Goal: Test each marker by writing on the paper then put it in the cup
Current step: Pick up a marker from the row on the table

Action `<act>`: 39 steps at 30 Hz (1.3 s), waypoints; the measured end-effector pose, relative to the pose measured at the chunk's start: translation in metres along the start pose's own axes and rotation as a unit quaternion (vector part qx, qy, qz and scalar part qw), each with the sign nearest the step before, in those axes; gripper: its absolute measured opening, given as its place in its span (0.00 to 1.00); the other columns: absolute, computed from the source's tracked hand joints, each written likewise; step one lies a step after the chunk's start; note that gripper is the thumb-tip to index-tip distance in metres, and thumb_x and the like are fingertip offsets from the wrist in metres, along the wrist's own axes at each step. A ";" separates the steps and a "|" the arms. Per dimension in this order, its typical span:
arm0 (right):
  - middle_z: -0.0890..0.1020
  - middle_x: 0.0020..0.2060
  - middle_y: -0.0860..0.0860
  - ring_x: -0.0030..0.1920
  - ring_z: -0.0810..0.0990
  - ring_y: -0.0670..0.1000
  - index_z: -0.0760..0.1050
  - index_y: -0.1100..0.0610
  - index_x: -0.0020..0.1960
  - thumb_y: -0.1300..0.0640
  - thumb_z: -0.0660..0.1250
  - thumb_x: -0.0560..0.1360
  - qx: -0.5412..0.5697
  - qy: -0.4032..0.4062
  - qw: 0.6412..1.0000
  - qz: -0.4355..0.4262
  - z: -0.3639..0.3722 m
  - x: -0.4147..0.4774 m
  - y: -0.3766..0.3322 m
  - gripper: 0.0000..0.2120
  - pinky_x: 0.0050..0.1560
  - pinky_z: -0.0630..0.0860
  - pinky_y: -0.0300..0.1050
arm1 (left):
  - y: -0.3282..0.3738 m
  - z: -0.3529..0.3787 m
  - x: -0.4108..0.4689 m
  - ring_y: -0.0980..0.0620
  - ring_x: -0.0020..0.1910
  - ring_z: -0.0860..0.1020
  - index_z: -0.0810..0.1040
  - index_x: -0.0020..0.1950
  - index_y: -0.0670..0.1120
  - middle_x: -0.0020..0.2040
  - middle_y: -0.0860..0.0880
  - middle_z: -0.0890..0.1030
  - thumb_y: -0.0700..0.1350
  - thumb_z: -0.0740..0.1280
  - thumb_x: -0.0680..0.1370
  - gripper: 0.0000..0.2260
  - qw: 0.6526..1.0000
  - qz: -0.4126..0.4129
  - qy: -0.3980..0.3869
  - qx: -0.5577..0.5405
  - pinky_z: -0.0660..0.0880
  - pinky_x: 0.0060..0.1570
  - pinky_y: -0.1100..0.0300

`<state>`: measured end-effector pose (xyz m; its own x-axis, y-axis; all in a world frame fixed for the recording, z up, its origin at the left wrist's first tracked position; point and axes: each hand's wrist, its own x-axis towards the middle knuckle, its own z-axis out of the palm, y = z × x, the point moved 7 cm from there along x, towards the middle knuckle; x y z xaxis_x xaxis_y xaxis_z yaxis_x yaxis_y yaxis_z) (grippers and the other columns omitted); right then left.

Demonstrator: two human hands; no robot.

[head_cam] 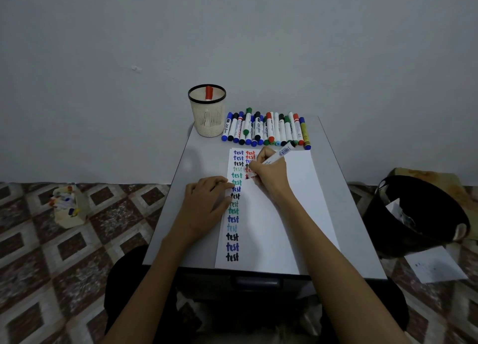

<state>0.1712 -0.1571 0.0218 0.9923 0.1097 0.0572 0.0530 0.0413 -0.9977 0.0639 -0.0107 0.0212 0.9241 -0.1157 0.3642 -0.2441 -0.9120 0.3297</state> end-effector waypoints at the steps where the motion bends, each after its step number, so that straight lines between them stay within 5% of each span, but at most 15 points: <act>1: 0.73 0.24 0.49 0.24 0.73 0.46 0.66 0.58 0.33 0.73 0.66 0.70 -0.008 0.000 1.000 -0.003 0.000 0.001 0.001 0.15 0.29 0.72 0.43 | 0.000 0.000 0.000 0.54 0.62 0.69 0.73 0.62 0.52 0.62 0.53 0.73 0.59 0.51 0.76 0.22 1.000 0.000 0.000 -0.001 0.59 0.56 0.57; 7: 0.74 0.27 0.48 0.29 0.76 0.42 0.66 0.61 0.35 0.74 0.67 0.70 -0.054 -0.009 0.998 -0.033 0.003 -0.002 -0.003 0.13 0.33 0.76 0.40 | 0.000 0.001 0.000 0.54 0.62 0.69 0.73 0.63 0.52 0.63 0.53 0.73 0.59 0.51 0.76 0.22 1.000 -0.003 -0.002 0.000 0.59 0.58 0.56; 12: 0.73 0.33 0.59 0.36 0.76 0.51 0.65 0.60 0.36 0.74 0.65 0.70 -0.084 -0.008 0.995 -0.055 0.006 -0.004 -0.006 0.13 0.31 0.74 0.37 | 0.000 0.002 -0.001 0.53 0.62 0.69 0.73 0.63 0.52 0.63 0.53 0.73 0.59 0.51 0.76 0.22 1.000 -0.001 -0.004 0.006 0.58 0.58 0.56; 18: 0.71 0.29 0.50 0.27 0.74 0.39 0.64 0.58 0.34 0.76 0.64 0.70 -0.063 0.003 0.997 -0.052 0.002 -0.002 -0.007 0.17 0.30 0.72 0.35 | 0.000 0.002 -0.001 0.53 0.63 0.68 0.73 0.63 0.52 0.64 0.52 0.73 0.58 0.51 0.76 0.22 1.000 -0.005 -0.007 0.003 0.57 0.58 0.57; 35: 0.78 0.34 0.52 0.45 0.85 0.51 0.63 0.59 0.36 0.72 0.65 0.73 -0.047 0.000 0.998 -0.032 0.003 -0.004 -0.003 0.15 0.40 0.81 0.53 | 0.001 0.001 -0.001 0.52 0.63 0.69 0.73 0.63 0.51 0.63 0.51 0.73 0.58 0.50 0.76 0.22 1.000 -0.008 -0.008 0.005 0.58 0.59 0.56; 39: 0.76 0.33 0.56 0.43 0.84 0.54 0.63 0.58 0.35 0.73 0.65 0.72 -0.062 -0.004 0.997 -0.041 0.002 -0.005 -0.004 0.16 0.37 0.79 0.50 | 0.001 0.002 -0.001 0.52 0.62 0.70 0.73 0.63 0.51 0.63 0.51 0.73 0.58 0.50 0.76 0.22 1.000 -0.007 -0.008 0.007 0.58 0.59 0.55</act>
<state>0.1659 -0.1555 0.0260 0.9832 0.1183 0.1389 0.1480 -0.0720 -0.9864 0.0629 -0.0122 0.0197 0.9319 -0.1082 0.3461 -0.2268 -0.9187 0.3233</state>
